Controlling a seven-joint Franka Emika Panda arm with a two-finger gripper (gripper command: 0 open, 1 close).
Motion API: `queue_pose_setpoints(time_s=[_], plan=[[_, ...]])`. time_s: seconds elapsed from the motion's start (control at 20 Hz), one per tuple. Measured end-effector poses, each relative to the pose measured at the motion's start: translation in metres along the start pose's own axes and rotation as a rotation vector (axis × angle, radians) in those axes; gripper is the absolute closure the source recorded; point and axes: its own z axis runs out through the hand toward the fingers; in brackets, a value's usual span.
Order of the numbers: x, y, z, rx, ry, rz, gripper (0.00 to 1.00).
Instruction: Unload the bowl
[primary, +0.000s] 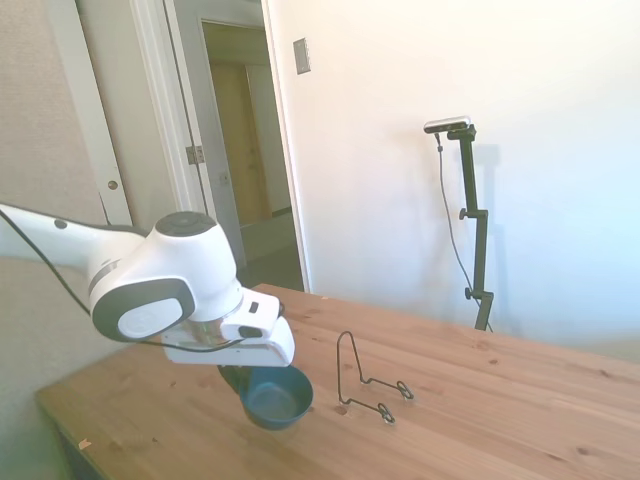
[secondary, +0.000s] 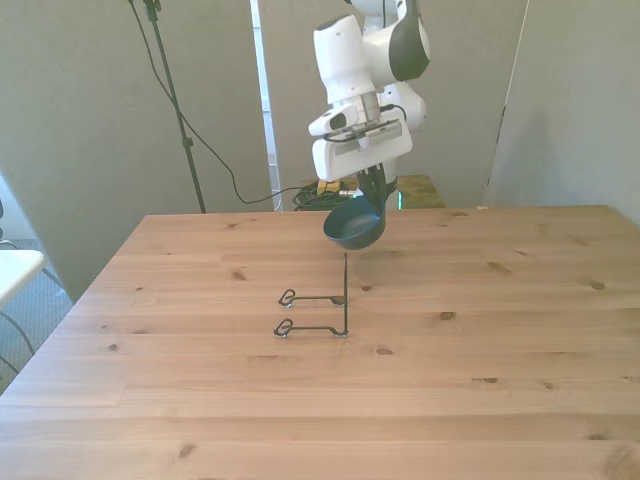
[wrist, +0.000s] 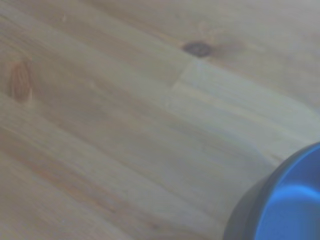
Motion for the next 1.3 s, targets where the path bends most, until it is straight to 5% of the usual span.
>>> queue_pose_setpoints(time_s=[0.65,0.7,1.3], plan=[[-0.013,-0.015,0.055,-0.257,0.049,0.254,1.0],[-0.013,-0.016,0.057,-0.275,0.052,0.268,0.0],[-0.01,-0.028,0.063,-0.387,0.073,0.41,0.0]])
